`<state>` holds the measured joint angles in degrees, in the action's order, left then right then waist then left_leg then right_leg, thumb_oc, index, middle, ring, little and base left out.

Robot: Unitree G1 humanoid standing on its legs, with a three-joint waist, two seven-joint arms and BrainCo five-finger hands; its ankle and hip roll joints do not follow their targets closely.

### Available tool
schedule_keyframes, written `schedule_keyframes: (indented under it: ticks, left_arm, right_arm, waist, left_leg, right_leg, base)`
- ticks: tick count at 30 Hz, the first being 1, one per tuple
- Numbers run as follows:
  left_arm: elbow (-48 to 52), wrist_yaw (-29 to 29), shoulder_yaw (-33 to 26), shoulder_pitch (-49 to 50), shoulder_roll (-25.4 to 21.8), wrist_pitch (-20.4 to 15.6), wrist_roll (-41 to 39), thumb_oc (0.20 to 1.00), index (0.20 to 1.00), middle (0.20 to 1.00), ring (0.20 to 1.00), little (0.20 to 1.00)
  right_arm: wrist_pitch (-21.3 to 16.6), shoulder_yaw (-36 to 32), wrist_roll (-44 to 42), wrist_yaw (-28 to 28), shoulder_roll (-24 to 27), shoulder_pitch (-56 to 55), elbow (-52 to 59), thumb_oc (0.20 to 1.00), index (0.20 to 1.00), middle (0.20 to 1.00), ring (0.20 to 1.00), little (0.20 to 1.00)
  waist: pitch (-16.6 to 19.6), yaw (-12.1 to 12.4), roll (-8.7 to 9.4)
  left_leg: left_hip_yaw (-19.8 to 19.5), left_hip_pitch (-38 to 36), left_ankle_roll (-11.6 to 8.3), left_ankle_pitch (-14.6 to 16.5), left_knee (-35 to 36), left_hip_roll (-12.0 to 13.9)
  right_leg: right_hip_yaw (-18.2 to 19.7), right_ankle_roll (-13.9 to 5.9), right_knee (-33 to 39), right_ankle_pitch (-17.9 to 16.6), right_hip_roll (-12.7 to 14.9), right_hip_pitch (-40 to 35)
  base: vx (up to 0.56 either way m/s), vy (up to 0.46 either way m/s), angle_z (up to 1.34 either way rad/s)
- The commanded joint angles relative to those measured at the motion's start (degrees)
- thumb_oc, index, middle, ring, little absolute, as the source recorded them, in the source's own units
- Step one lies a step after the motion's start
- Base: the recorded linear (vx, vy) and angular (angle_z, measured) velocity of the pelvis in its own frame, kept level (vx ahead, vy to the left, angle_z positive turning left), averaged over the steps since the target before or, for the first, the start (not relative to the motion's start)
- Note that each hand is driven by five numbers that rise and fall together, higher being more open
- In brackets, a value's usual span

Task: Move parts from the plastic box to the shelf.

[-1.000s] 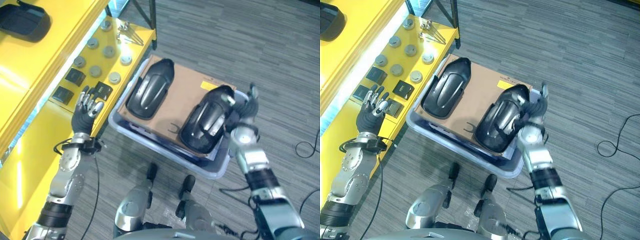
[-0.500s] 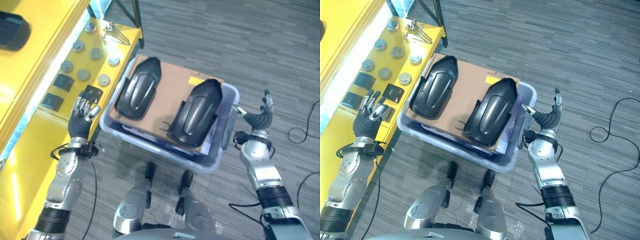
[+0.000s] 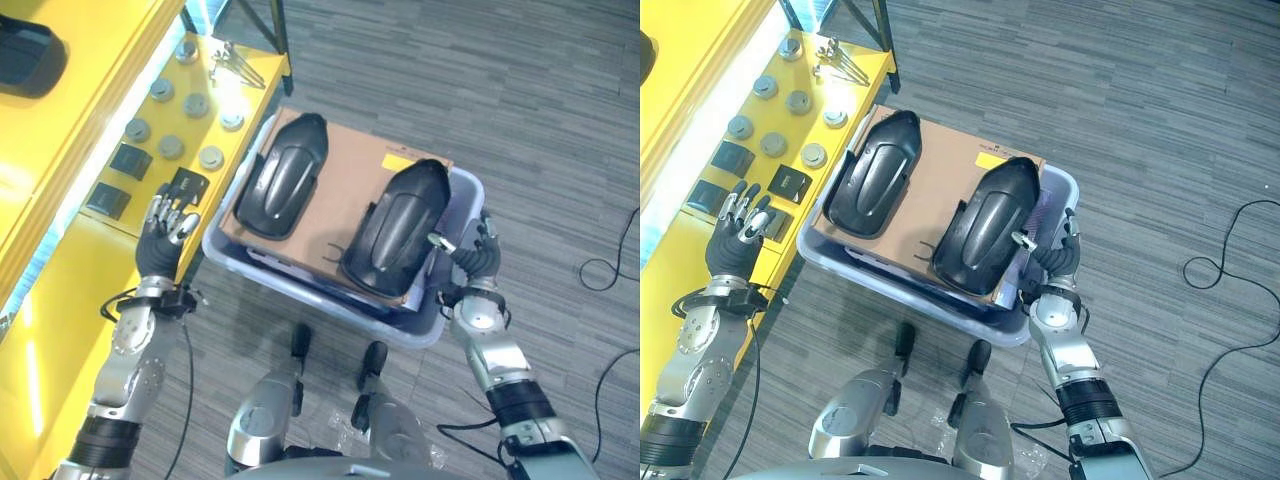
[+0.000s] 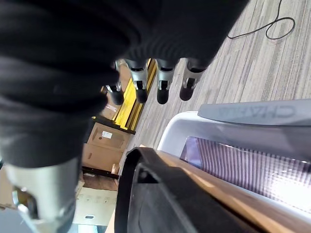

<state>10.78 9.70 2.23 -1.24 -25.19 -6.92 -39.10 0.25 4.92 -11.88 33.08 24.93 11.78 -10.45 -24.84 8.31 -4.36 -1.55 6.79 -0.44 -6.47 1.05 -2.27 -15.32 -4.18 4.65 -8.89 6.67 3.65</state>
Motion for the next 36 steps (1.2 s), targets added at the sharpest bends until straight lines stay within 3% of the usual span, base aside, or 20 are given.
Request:
schedule_keyframes:
  ticks: [1, 15, 22, 30, 36]
  left_arm:
    - [4.5, -0.5, -2.5, 1.7, 0.5, -4.3, 1.6, 1.0, 1.0, 1.0, 1.0, 1.0]
    - [5.0, 0.0, -3.2, 2.3, 0.9, -5.7, 1.8, 1.0, 1.0, 1.0, 1.0, 1.0]
    - [4.1, 1.4, -0.8, 0.3, 0.8, -7.2, 2.7, 1.0, 1.0, 1.0, 1.0, 1.0]
    - [4.6, 1.0, -1.1, 0.2, 0.7, -7.8, 1.9, 1.0, 1.0, 1.0, 1.0, 1.0]
    - [5.5, 0.1, -1.1, 0.9, 0.9, -6.7, 1.1, 1.0, 1.0, 1.0, 1.0, 1.0]
  right_arm:
    - [-2.9, 2.1, 1.5, 1.3, 1.3, 0.3, 1.0, 1.0, 1.0, 1.0, 1.0, 1.0]
    - [-2.0, 3.1, -2.1, 2.6, -0.7, -2.7, -0.5, 1.0, 1.0, 1.0, 1.0, 1.0]
    - [-8.4, 4.0, -6.8, 4.2, -2.0, 2.7, -15.6, 1.0, 1.0, 1.0, 1.0, 1.0]
    - [-8.2, 5.2, -6.9, 5.7, -1.9, 5.5, -13.9, 1.0, 1.0, 1.0, 1.0, 1.0]
    - [-8.6, 3.5, -5.7, 10.3, -1.4, 4.0, -8.4, 1.0, 1.0, 1.0, 1.0, 1.0]
  waist:
    - [3.6, 0.2, 1.13]
    - [3.2, -0.6, 1.09]
    - [1.9, 1.2, -0.89]
    - [1.4, 1.9, -1.3]
    - [1.9, 1.4, -0.76]
  left_leg:
    - [1.7, 3.4, -0.66, 5.0, -6.1, 1.0]
    - [2.2, 4.7, -0.86, 4.9, -6.6, 1.0]
    - [1.3, 6.6, -0.81, 4.6, -7.4, 0.3]
    - [1.0, 7.6, -0.68, 4.2, -7.3, -0.1]
    - [1.2, 6.8, -0.43, 4.3, -6.7, 0.0]
  right_leg:
    - [0.7, -3.56, -2.0, 1.8, 3.7, 0.1]
    - [1.4, -3.56, -2.5, 1.9, 3.7, 1.6]
    - [0.3, -3.19, -2.7, 1.5, 4.6, 2.7]
    - [-0.1, -3.13, -3.0, 1.3, 5.0, 3.9]
    - [0.2, -3.27, -2.9, 1.2, 4.7, 3.6]
  base:
    - [0.0, 0.0, 0.0]
    - [0.0, 0.002, 0.0]
    - [-0.02, 0.013, 0.02]
    - [-0.02, 0.013, 0.03]
    - [0.0, 0.0, 0.0]
